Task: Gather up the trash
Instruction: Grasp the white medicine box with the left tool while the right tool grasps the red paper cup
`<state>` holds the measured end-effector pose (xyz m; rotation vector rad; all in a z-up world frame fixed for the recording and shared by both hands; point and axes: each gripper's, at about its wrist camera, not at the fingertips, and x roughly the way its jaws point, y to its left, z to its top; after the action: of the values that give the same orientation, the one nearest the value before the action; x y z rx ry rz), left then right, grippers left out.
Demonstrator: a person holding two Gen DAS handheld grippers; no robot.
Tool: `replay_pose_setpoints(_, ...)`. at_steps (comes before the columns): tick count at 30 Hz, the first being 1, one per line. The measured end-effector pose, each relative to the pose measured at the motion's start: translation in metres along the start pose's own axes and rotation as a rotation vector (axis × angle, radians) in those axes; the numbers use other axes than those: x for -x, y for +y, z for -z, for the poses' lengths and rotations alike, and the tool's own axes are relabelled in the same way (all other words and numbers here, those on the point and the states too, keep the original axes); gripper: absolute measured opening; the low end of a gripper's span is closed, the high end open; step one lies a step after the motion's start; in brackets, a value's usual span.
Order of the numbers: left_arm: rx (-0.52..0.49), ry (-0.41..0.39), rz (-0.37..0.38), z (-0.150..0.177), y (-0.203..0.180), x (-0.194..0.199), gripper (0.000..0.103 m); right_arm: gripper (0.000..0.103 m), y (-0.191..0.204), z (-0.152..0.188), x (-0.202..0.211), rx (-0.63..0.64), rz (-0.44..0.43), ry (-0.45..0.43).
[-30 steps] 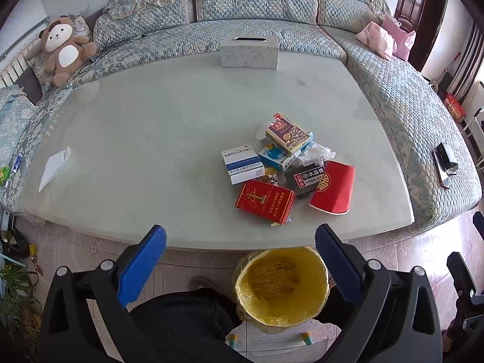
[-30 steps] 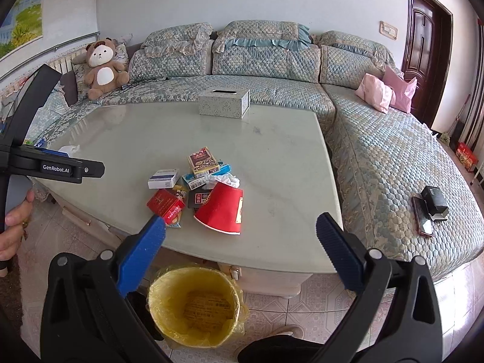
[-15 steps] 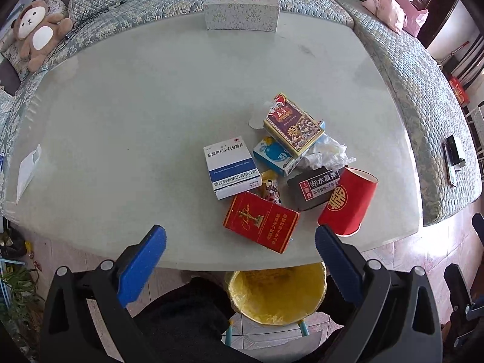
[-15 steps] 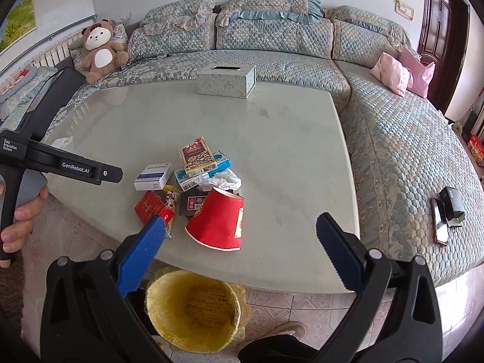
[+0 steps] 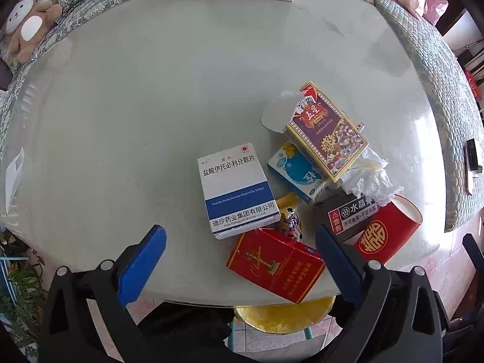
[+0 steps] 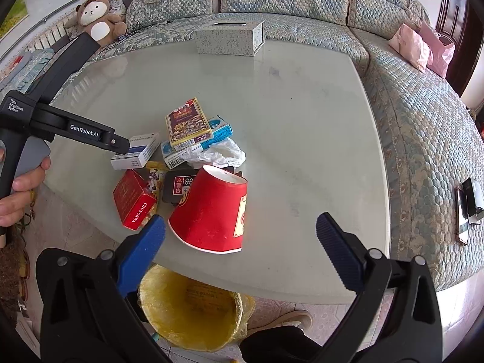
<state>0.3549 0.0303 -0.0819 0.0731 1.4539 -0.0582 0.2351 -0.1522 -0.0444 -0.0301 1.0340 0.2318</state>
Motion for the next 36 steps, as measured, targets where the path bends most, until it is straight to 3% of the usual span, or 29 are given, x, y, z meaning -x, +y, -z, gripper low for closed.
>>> replay_pose_setpoints(10,0.017,0.067,-0.004,-0.02,0.007,-0.04,0.097,0.098,-0.001,-0.002,-0.044,-0.052,-0.078,0.049)
replay_pose_setpoints(19,0.055,0.106,0.01,-0.028,0.016,-0.061,0.097,0.098,0.003,-0.005,-0.061,-0.042,-0.088,0.066)
replay_pose_setpoints(28,0.089,0.155,0.074,-0.03,0.026,-0.076,0.075,0.098,0.003,-0.007,-0.066,-0.042,-0.105,0.063)
replay_pose_setpoints(36,0.093,0.165,0.085,-0.034,0.039,-0.086,0.074,0.097,0.007,-0.011,-0.073,-0.034,-0.102,0.062)
